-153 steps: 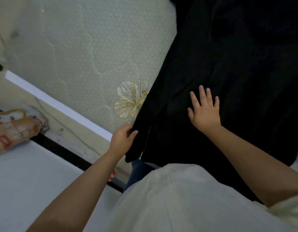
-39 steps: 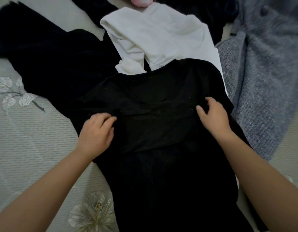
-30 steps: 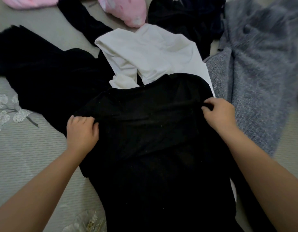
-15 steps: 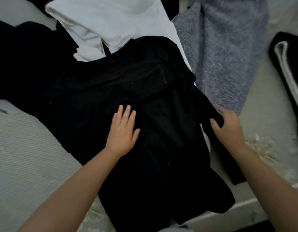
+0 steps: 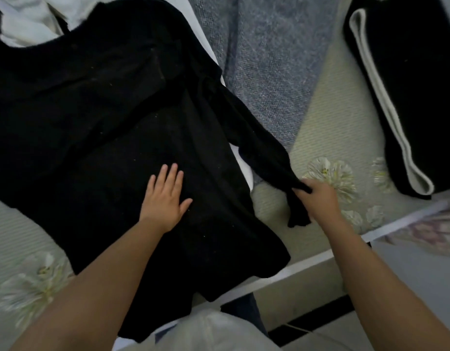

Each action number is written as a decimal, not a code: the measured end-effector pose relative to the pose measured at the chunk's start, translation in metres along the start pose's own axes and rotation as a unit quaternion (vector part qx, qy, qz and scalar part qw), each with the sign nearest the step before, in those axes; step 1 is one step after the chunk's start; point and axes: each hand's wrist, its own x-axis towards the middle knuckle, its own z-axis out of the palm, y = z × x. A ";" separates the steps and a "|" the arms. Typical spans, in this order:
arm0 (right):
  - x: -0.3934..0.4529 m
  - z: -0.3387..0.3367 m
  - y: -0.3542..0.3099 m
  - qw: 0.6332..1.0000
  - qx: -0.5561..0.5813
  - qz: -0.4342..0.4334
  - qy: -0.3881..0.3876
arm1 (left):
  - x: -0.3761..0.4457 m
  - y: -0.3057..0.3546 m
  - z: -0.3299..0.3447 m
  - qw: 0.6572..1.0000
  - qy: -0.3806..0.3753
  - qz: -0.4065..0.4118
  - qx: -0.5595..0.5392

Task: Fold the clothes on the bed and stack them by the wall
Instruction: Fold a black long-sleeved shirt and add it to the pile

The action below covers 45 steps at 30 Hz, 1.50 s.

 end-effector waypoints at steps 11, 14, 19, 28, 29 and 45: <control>0.014 -0.092 -0.145 0.934 0.338 -0.111 -0.020 | -0.030 -0.028 -0.082 0.991 0.080 -0.036 -0.098; 0.009 -0.077 -0.222 0.923 0.348 -0.162 0.008 | -0.054 -0.067 -0.104 0.979 0.144 -0.088 -0.113; -0.016 -0.011 -0.355 0.895 0.381 -0.232 0.029 | -0.113 -0.148 -0.112 0.929 0.237 -0.199 -0.205; -0.060 0.164 -0.386 0.944 0.117 -0.190 -0.244 | -0.167 -0.262 -0.057 0.886 0.188 -0.283 -0.314; -0.055 0.166 -0.375 0.956 0.072 -0.198 -0.204 | -0.160 -0.266 -0.053 0.885 0.185 -0.274 -0.329; 0.052 0.098 -0.303 0.843 -0.328 -0.417 0.088 | -0.036 -0.251 -0.067 0.829 0.300 -0.207 -0.424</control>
